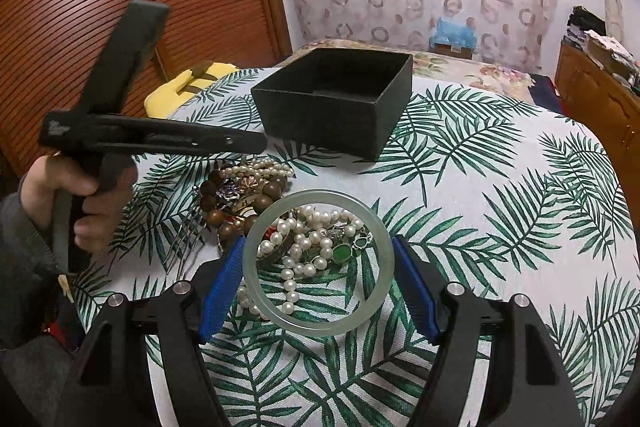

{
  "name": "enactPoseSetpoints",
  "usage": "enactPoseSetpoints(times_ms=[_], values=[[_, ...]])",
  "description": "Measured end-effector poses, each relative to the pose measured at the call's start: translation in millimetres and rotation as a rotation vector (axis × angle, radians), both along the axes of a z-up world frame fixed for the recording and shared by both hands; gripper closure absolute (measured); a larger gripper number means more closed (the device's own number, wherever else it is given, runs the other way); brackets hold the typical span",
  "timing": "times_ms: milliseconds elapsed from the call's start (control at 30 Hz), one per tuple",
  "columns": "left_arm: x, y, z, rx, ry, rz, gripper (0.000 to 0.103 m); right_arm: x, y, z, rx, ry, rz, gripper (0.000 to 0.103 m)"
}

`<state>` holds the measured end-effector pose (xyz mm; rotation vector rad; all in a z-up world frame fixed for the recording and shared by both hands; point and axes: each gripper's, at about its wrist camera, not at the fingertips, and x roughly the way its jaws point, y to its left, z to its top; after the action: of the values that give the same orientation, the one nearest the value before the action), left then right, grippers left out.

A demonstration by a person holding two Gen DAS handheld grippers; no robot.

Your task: Organize jewelry

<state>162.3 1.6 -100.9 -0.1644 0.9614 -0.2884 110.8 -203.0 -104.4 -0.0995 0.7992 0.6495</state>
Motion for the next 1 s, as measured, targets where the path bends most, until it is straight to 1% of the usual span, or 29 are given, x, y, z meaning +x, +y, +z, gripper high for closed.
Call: enactPoseSetpoints(times_ms=[33, 67, 100, 167, 200, 233, 333, 400, 533, 767, 1000], values=[[3, 0, -2, -0.007, 0.010, -0.005, 0.073, 0, 0, 0, 0.001, -0.001, -0.001, 0.028], [5, -1, -3, -0.003, 0.019, -0.005, 0.074, 0, -1, 0, 0.004, -0.002, -0.003, 0.028], [6, -3, -3, 0.006, 0.020, -0.008, 0.077, -1, -2, 0, 0.008, -0.003, -0.004, 0.028], [7, -6, -1, 0.014, 0.018, -0.021, 0.086, -1, -3, 0, 0.015, -0.002, -0.006, 0.028], [8, -6, -1, 0.011, 0.019, -0.026, 0.096, -1, -4, -1, 0.017, -0.001, -0.007, 0.028], [8, -8, 1, 0.011, 0.017, -0.035, 0.099, 0, -5, -1, 0.019, 0.001, -0.007, 0.028], [6, -14, 10, 0.024, -0.008, -0.048, 0.099, -2, -6, -3, 0.015, 0.005, -0.012, 0.028], [1, -17, 20, 0.019, -0.036, -0.056, 0.099, -1, -8, -3, 0.020, 0.006, -0.016, 0.028], [-10, -24, 45, 0.022, -0.098, -0.068, 0.099, -2, -10, 1, 0.024, -0.003, -0.020, 0.028], [-26, -32, 95, 0.006, -0.211, -0.087, 0.099, -1, -12, 11, 0.028, -0.026, -0.021, 0.028], [-33, -30, 130, 0.009, -0.287, -0.085, 0.099, 0, -11, 17, 0.028, -0.037, -0.022, 0.028]])
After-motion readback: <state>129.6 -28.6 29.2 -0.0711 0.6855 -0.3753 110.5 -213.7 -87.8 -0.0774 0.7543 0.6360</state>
